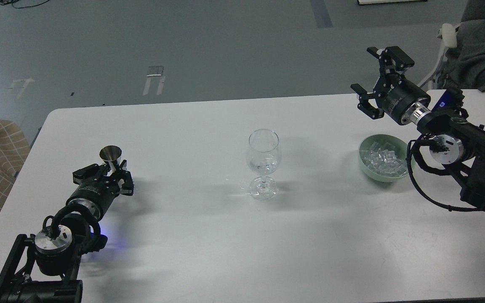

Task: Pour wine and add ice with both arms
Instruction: 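Lower the jigger onto the table and open the left gripper, then raise the left gripper away and move the right gripper toward the bowl, then reach the right gripper into the green bowl and grasp an ice cube, then lift the ice with the right gripper and carry it toward the glass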

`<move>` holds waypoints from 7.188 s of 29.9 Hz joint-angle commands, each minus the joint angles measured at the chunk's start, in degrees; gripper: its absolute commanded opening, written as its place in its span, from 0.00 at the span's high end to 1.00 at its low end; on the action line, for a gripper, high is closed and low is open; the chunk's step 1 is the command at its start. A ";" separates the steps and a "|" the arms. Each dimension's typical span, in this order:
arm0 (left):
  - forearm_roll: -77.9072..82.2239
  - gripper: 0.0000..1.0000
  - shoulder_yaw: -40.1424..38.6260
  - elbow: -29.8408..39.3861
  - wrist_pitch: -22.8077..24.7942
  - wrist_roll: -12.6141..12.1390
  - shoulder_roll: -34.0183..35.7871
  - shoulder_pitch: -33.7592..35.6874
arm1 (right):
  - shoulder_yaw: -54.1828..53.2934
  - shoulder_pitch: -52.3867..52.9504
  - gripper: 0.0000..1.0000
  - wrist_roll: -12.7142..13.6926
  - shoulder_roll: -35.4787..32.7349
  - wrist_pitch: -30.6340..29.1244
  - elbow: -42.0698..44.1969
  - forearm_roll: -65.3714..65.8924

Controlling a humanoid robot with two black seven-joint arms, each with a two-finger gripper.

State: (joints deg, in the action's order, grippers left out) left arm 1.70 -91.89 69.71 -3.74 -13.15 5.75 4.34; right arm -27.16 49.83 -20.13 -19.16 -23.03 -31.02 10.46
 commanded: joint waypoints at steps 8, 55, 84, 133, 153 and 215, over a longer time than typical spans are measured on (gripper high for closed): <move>0.14 0.62 0.31 -0.01 -0.30 0.05 0.05 0.05 | 0.00 0.09 0.00 0.00 0.00 0.00 -0.09 0.00; 1.02 0.03 -10.93 8.25 8.02 -7.34 9.53 -13.13 | -0.09 0.00 0.00 0.00 -0.61 -0.09 -0.97 0.00; 47.51 0.03 5.94 6.84 16.93 4.80 15.61 16.49 | 0.27 -7.80 0.00 0.00 -35.50 27.83 -37.61 61.56; 47.96 0.03 6.11 6.76 15.87 5.68 11.39 16.31 | 4.13 -18.98 0.45 0.97 -20.04 38.14 -22.85 89.30; 47.96 0.03 6.11 6.76 15.87 5.76 11.39 16.40 | 4.22 -18.89 0.47 1.32 -20.04 36.12 -22.85 89.30; 47.96 0.03 6.20 6.76 15.78 6.38 10.60 17.19 | 2.46 12.21 1.00 1.23 -29.10 7.74 -60.21 86.93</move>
State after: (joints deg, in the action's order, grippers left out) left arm 49.66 -85.71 76.47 12.03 -6.76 16.43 21.57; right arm -25.21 60.24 -19.02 -51.23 -11.30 -91.66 97.07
